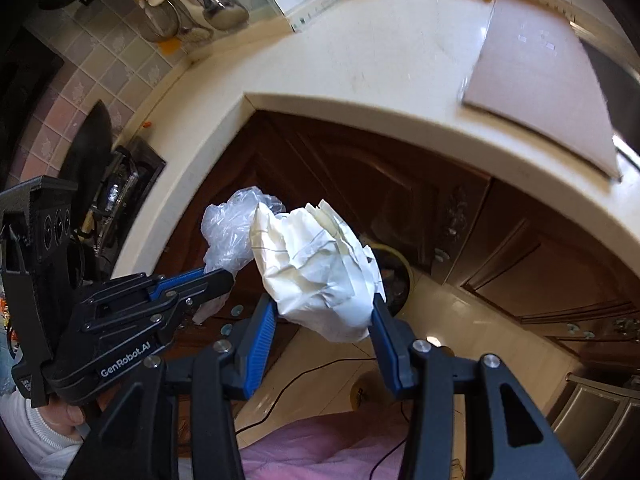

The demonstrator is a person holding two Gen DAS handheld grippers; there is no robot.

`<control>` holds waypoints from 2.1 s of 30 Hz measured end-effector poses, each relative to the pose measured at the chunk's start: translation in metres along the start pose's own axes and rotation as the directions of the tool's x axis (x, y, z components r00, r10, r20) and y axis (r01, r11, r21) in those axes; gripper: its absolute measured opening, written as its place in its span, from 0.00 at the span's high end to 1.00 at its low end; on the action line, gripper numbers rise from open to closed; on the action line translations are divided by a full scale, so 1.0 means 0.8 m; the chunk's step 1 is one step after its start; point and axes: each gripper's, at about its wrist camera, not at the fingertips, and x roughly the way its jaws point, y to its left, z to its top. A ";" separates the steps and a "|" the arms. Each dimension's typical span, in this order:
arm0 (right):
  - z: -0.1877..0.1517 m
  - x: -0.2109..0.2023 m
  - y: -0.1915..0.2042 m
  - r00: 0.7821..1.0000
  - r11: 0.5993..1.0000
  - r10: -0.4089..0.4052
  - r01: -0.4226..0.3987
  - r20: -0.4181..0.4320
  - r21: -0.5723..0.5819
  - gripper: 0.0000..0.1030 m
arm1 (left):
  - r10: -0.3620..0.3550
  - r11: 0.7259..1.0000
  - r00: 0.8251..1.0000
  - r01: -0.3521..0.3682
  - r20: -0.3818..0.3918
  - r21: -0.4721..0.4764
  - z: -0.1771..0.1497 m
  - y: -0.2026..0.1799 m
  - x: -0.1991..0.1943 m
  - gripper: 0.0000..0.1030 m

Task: Collect trash
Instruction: 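Carry the plastic bag and tissue down over the floor bin with both tools, then open the left tool and right tool to drop bag and tissue into the bin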

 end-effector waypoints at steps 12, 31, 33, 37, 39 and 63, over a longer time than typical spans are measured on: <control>-0.038 0.220 -0.080 0.986 0.999 -0.025 0.028 -0.166 0.018 0.55 | -0.026 0.982 0.989 -0.003 -0.149 -0.189 -0.042 0.084 0.213 0.94; -0.037 0.511 -0.133 0.931 0.998 -0.067 0.059 -0.359 -0.034 0.54 | -0.027 0.965 0.958 -0.050 -0.286 -0.258 -0.091 0.200 0.485 0.82; -0.032 0.523 -0.136 0.926 0.997 -0.072 0.066 -0.370 -0.028 0.52 | -0.020 0.964 0.960 -0.056 -0.280 -0.261 -0.089 0.204 0.488 0.77; -0.016 0.542 -0.145 0.924 0.998 -0.063 0.063 -0.376 -0.012 0.52 | 0.005 0.961 0.961 -0.081 -0.276 -0.264 -0.089 0.212 0.489 0.76; -0.012 0.543 -0.143 0.925 0.997 -0.073 0.069 -0.372 -0.022 0.52 | 0.009 0.957 0.963 -0.086 -0.268 -0.277 -0.089 0.219 0.490 0.76; -0.015 0.521 -0.134 0.938 0.997 -0.079 0.083 -0.337 -0.003 0.49 | 0.075 0.948 0.981 -0.126 -0.178 -0.293 -0.074 0.219 0.425 0.72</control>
